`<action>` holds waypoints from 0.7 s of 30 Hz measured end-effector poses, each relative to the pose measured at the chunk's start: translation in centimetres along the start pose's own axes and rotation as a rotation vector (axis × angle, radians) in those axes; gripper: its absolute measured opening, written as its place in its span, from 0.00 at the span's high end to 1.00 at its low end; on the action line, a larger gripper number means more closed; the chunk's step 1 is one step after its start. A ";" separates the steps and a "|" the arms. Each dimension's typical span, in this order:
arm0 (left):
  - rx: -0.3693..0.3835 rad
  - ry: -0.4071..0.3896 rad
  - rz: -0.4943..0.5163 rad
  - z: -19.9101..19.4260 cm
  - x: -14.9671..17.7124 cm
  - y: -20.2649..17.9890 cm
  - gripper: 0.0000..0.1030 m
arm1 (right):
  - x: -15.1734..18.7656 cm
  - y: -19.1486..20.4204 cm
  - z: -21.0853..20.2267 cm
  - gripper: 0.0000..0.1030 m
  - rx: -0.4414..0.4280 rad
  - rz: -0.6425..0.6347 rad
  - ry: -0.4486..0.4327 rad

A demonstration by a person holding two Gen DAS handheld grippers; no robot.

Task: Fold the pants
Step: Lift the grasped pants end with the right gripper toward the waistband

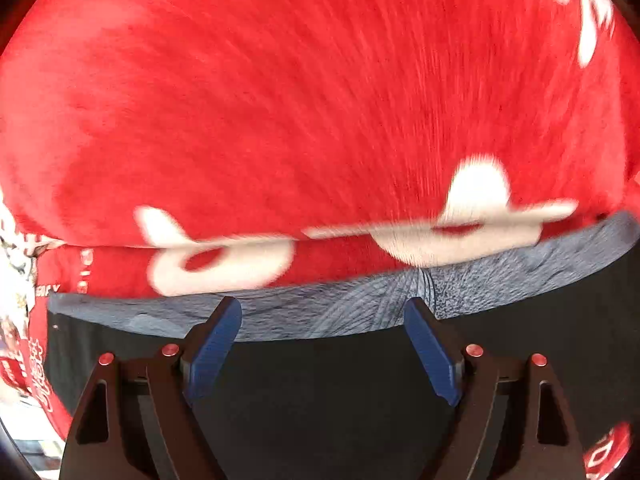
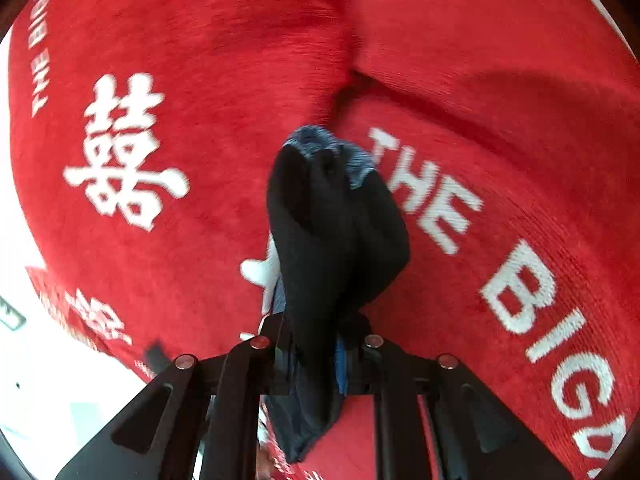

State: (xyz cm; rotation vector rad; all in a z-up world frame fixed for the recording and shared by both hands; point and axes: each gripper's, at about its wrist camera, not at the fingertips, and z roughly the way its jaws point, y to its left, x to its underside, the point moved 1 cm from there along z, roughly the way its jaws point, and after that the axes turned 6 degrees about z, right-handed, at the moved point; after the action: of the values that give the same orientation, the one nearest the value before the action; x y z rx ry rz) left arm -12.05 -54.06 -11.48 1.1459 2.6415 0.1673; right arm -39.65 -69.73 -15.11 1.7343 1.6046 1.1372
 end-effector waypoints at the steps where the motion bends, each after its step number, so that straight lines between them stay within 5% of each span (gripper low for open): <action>1: -0.014 0.008 0.007 0.7 0.3 -0.6 0.16 | 0.1 0.4 -0.1 0.85 -0.010 -0.012 0.004; 4: -0.057 -0.040 0.069 -0.3 0.7 -1.2 0.15 | 0.4 2.6 0.0 0.85 -0.028 -0.068 0.009; 10: 0.024 -0.076 -0.014 -4.2 4.3 1.6 0.15 | 2.0 7.2 0.3 0.85 0.011 -0.211 0.021; 13: 0.079 0.010 0.067 -2.2 6.8 0.4 0.15 | 3.5 9.3 0.4 0.85 0.052 -0.299 0.019; 16: 0.079 -0.039 0.119 -2.3 7.6 -0.1 0.15 | 5.6 11.6 1.4 0.85 0.109 -0.390 0.028; 21: 0.143 -0.052 0.030 -4.4 8.5 6.8 0.15 | 10.8 16.3 2.7 0.85 0.208 -0.566 0.021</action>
State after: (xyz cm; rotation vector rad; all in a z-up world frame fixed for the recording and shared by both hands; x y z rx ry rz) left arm -14.09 -43.24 -7.42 1.2173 2.6272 -0.0459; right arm -29.07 -61.51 -0.56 1.2465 2.1033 0.7327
